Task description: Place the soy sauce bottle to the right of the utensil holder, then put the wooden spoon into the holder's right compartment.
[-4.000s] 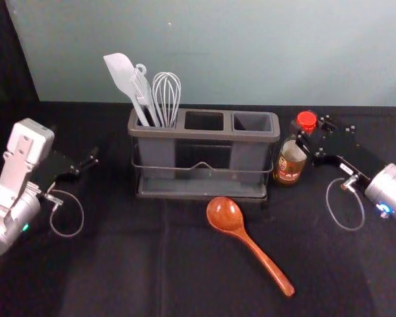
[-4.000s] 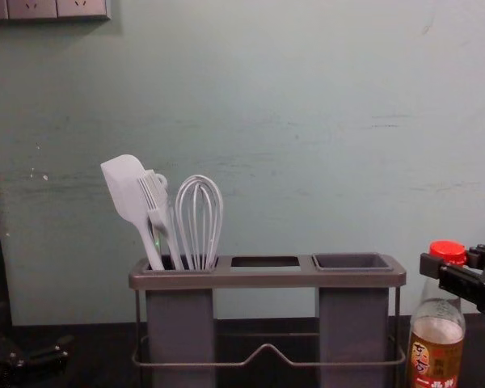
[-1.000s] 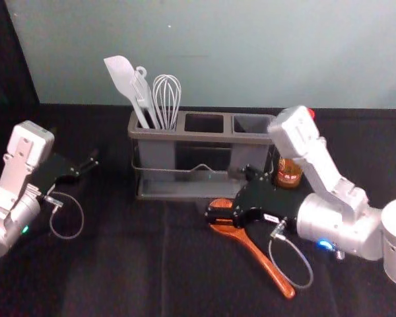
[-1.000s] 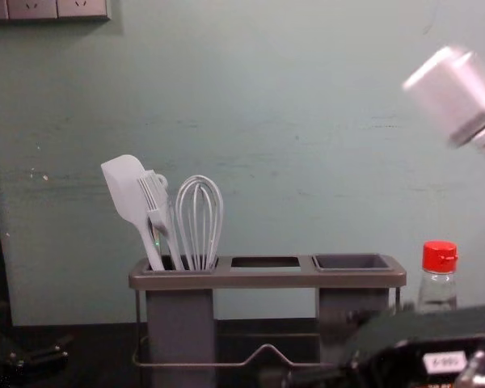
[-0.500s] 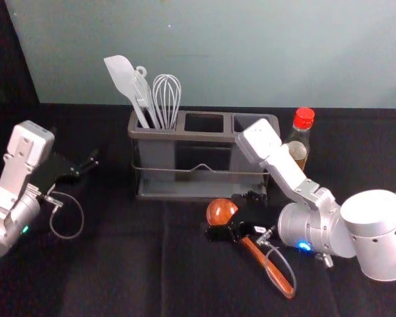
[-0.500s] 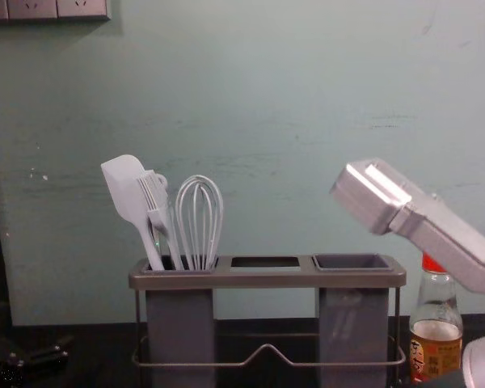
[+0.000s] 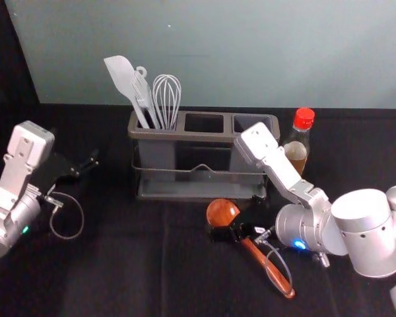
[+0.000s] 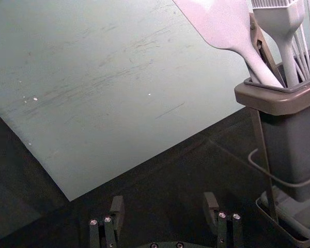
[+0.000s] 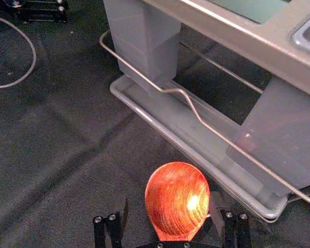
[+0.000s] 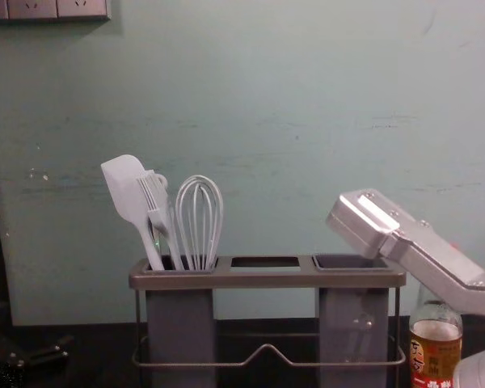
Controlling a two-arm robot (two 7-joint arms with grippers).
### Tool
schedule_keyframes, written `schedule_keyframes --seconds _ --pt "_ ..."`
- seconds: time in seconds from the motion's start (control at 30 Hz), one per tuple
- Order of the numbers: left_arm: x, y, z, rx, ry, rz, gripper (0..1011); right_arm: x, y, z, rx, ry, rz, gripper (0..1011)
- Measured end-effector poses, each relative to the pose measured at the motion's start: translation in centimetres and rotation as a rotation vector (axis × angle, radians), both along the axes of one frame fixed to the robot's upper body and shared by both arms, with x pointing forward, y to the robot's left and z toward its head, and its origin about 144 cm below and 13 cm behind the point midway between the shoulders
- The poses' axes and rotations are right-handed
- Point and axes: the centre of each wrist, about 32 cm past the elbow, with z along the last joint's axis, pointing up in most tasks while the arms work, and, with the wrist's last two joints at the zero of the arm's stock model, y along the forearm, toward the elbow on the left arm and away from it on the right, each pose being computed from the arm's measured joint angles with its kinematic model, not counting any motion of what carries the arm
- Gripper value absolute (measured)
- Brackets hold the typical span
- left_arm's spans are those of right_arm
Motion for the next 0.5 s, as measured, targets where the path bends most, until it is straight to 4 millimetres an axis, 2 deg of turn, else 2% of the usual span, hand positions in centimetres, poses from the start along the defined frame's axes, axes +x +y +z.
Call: schedule_keyframes --seconds 0.5 --pt "0.0 0.0 0.0 0.0 0.0 0.0 1005 0.63 0.26 -0.55 -0.017 0.008 -0.01 1002"
